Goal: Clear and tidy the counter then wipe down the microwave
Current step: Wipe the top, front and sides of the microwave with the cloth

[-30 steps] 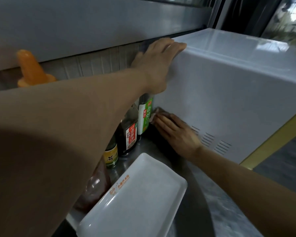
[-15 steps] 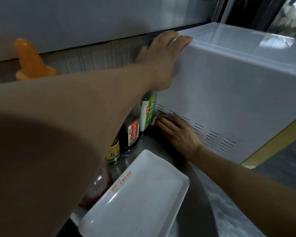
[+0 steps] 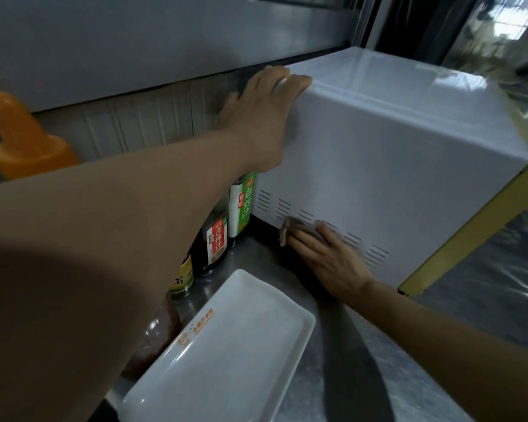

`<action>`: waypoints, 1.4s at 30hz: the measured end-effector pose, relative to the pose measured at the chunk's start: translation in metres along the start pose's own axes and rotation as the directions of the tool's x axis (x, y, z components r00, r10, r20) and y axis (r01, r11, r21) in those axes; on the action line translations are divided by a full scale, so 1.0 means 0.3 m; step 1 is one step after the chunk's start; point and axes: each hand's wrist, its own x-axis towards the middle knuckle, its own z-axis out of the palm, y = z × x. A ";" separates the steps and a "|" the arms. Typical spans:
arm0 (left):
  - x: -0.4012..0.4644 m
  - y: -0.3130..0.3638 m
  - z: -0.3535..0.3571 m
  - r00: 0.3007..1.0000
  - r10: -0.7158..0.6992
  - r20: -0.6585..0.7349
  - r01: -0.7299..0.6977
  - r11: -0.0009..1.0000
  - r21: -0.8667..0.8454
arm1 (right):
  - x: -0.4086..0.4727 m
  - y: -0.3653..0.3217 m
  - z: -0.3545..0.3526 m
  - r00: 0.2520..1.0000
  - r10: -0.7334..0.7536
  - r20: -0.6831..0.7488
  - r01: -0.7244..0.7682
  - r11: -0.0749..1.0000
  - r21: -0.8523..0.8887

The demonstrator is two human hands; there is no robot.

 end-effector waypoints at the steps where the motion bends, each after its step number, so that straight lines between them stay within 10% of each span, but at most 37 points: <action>1: -0.001 0.001 0.002 1.000 -0.002 -0.004 0.002 1.000 0.006 | 0.044 -0.010 -0.016 0.999 0.030 -0.034 -0.031 0.999 -0.013; 15: -0.015 0.074 -0.026 0.995 -0.100 -0.013 0.100 0.987 0.124 | -0.438 0.012 0.179 0.976 0.160 -0.151 -0.141 0.981 0.131; 23: -0.078 0.287 0.070 0.991 0.105 -0.087 -0.090 0.984 0.155 | -0.272 0.004 0.107 1.000 -0.008 -0.008 0.009 0.993 0.116; 42: -0.073 0.306 0.075 0.994 0.030 -0.103 -0.017 0.992 0.124 | -0.584 -0.018 0.184 0.913 0.316 -0.258 -0.187 0.886 0.425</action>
